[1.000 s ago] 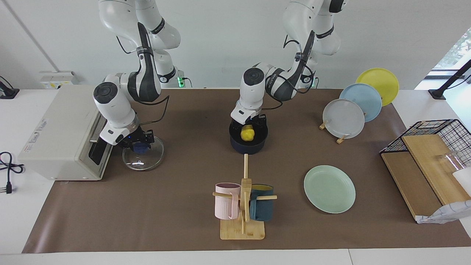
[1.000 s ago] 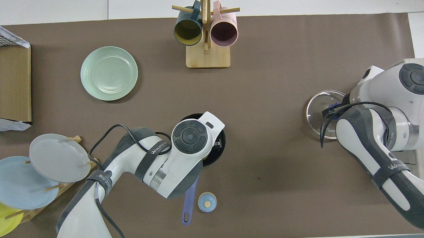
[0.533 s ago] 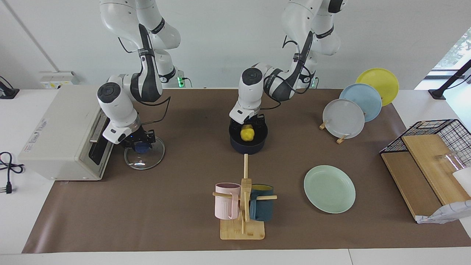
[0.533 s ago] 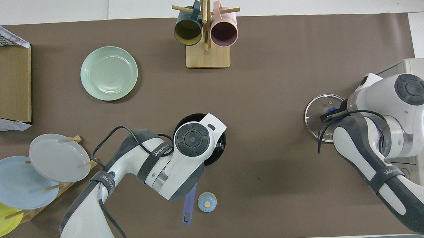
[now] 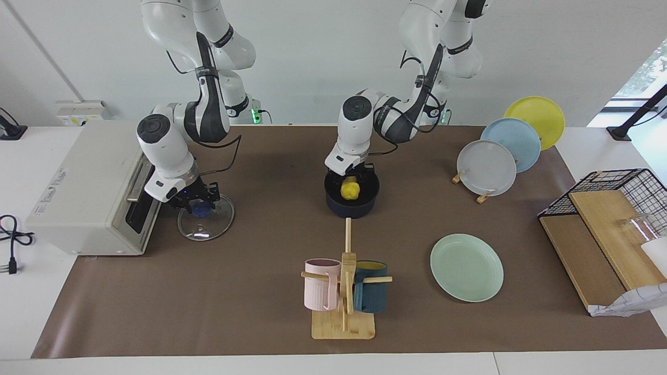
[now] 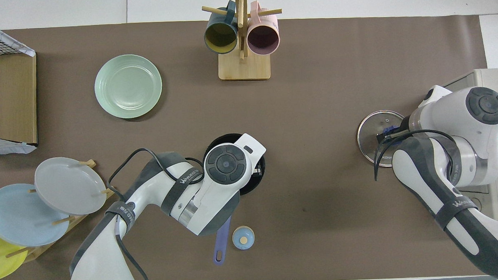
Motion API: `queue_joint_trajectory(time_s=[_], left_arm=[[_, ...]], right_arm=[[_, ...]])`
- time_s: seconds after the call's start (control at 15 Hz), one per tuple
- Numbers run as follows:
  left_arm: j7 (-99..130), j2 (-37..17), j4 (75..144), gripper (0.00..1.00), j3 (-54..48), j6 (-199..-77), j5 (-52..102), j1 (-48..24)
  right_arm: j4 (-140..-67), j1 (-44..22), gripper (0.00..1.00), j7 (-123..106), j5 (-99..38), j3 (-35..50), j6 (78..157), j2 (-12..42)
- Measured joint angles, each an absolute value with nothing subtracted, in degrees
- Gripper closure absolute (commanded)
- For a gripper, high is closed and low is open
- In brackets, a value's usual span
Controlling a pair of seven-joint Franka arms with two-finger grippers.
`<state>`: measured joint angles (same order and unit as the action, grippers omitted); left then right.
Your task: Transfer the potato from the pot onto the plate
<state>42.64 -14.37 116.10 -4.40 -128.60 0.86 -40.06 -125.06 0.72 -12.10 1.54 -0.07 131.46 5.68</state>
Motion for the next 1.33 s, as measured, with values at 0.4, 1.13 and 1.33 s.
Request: queue_joint_trajectory(time_s=[0.4, 1.13, 1.33], left_arm=[[42.6, -13.3, 113.2, 1.0, -4.0, -125.4, 0.9, -40.0], [30.2, -8.8, 96.2, 1.0, -2.5, -108.9, 0.8, -23.8], [18.2, -11.0, 94.0, 1.0, -2.3, -109.2, 1.7, -15.6]], right_arm=[[-117.6, 0.4, 0.0, -12.1, 1.5, 0.0, 124.4, 5.2], [-112.2, 0.4, 0.0, -12.1, 1.5, 0.2, 121.1, 6.1], [-108.2, 0.4, 0.0, -11.8, 1.5, 0.2, 116.0, 6.7]])
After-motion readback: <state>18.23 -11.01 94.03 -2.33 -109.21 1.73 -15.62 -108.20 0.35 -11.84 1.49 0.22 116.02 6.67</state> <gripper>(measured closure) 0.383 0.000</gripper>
